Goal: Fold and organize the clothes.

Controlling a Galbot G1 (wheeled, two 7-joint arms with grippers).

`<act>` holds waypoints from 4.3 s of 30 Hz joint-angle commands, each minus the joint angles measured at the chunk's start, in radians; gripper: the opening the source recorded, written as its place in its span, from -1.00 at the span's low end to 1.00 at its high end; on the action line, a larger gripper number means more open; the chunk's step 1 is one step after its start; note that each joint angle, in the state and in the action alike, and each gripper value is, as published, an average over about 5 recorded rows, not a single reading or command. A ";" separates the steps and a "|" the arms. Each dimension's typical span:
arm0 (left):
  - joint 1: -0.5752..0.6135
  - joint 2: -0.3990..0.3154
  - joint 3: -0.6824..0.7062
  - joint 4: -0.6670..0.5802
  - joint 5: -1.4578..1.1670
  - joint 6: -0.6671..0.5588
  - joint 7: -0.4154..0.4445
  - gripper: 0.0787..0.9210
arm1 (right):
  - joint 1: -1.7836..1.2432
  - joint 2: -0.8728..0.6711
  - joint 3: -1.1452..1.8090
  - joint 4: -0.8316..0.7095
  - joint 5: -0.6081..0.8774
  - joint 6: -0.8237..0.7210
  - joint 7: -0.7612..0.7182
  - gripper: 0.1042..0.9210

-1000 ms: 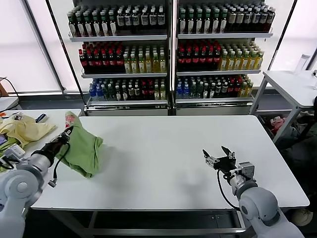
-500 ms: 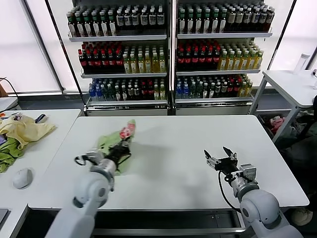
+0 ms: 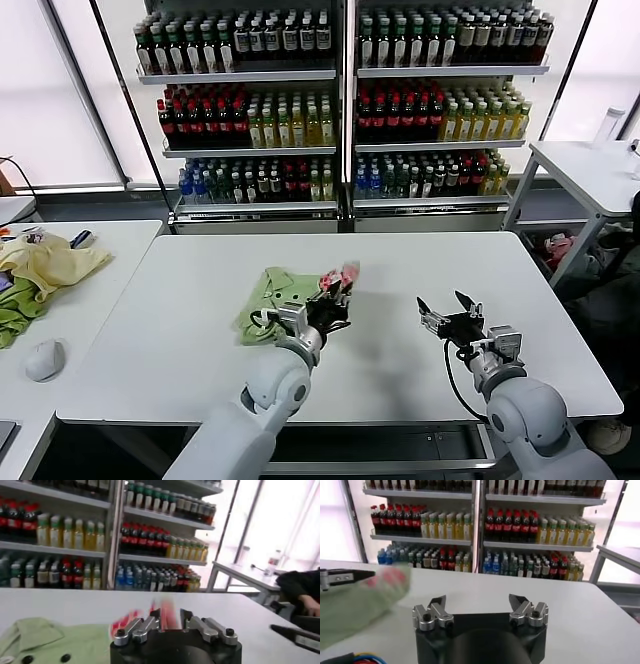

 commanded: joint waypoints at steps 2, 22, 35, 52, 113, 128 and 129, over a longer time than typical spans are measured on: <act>0.067 0.021 0.000 -0.144 0.002 -0.032 0.022 -0.23 | 0.031 0.026 -0.043 -0.017 -0.003 0.005 0.012 0.76; 0.426 0.247 -0.441 -0.311 0.054 -0.103 -0.037 0.76 | 0.192 0.339 -0.350 -0.290 -0.002 0.043 0.231 0.76; 0.465 0.247 -0.451 -0.344 0.062 -0.108 -0.038 0.77 | 0.211 0.415 -0.345 -0.354 0.044 0.080 0.295 0.56; 0.477 0.252 -0.443 -0.349 0.071 -0.108 -0.032 0.77 | 0.365 0.279 -0.318 -0.493 -0.023 0.052 0.125 -0.62; 0.601 0.202 -0.427 -0.463 0.237 -0.147 0.087 0.77 | -0.406 0.207 0.163 0.195 -0.385 0.380 0.019 0.76; 0.592 0.187 -0.429 -0.445 0.253 -0.164 0.108 0.77 | -0.392 0.192 0.162 0.186 -0.403 0.380 0.046 0.76; 0.592 0.187 -0.429 -0.445 0.253 -0.164 0.109 0.77 | -0.390 0.192 0.162 0.186 -0.402 0.381 0.047 0.76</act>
